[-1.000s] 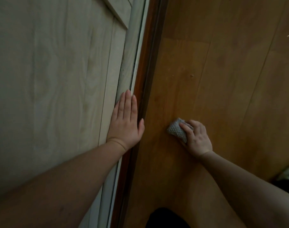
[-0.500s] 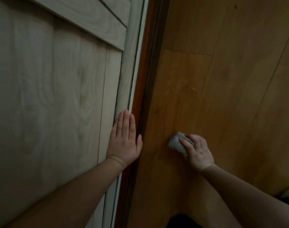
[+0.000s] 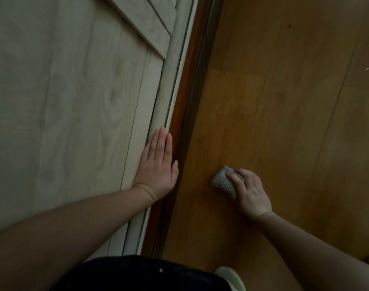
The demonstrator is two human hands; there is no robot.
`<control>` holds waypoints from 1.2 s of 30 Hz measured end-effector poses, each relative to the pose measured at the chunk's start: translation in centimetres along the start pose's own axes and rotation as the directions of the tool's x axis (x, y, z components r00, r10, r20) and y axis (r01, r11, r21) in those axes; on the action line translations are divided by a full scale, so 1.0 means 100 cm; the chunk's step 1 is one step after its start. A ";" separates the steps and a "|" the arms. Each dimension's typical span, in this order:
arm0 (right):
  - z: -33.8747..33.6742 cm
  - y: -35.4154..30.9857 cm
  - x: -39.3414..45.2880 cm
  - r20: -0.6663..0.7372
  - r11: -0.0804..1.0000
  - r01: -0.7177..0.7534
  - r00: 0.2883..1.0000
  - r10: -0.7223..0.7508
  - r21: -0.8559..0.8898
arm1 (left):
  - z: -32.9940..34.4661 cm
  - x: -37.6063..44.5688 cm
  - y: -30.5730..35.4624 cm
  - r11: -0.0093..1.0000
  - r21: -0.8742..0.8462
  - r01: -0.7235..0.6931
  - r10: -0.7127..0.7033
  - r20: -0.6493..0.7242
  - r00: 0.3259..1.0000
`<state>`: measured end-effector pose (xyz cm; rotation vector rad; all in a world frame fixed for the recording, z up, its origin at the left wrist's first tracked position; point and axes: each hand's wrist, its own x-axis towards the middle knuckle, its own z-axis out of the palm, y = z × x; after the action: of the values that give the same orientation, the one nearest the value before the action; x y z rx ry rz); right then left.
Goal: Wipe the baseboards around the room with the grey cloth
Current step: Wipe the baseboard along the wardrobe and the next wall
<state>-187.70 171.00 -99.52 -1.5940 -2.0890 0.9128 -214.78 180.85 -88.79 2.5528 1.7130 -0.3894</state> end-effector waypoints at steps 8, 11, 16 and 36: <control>0.004 -0.029 0.013 0.145 0.991 -0.107 0.985 0.095 0.079 | 0.014 -0.037 0.004 0.998 0.030 0.055 -0.057 0.060 0.997; -0.006 -0.040 0.022 0.151 0.991 -0.119 0.982 0.109 0.058 | 0.019 -0.052 0.009 0.996 0.026 0.089 -0.091 0.086 0.992; -0.008 -0.063 0.022 0.036 0.971 -0.211 0.977 0.208 0.112 | 0.023 -0.063 0.013 0.993 0.014 0.119 -0.120 0.077 0.990; 0.125 -0.069 0.020 -0.077 0.974 -0.030 0.996 0.048 0.223 | 0.073 -0.132 0.016 0.998 -0.054 0.026 -0.029 -0.042 0.999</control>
<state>-201.13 168.39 -104.16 -1.5338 -1.8350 1.0363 -219.37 166.99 -92.93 2.5209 1.7498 -0.2884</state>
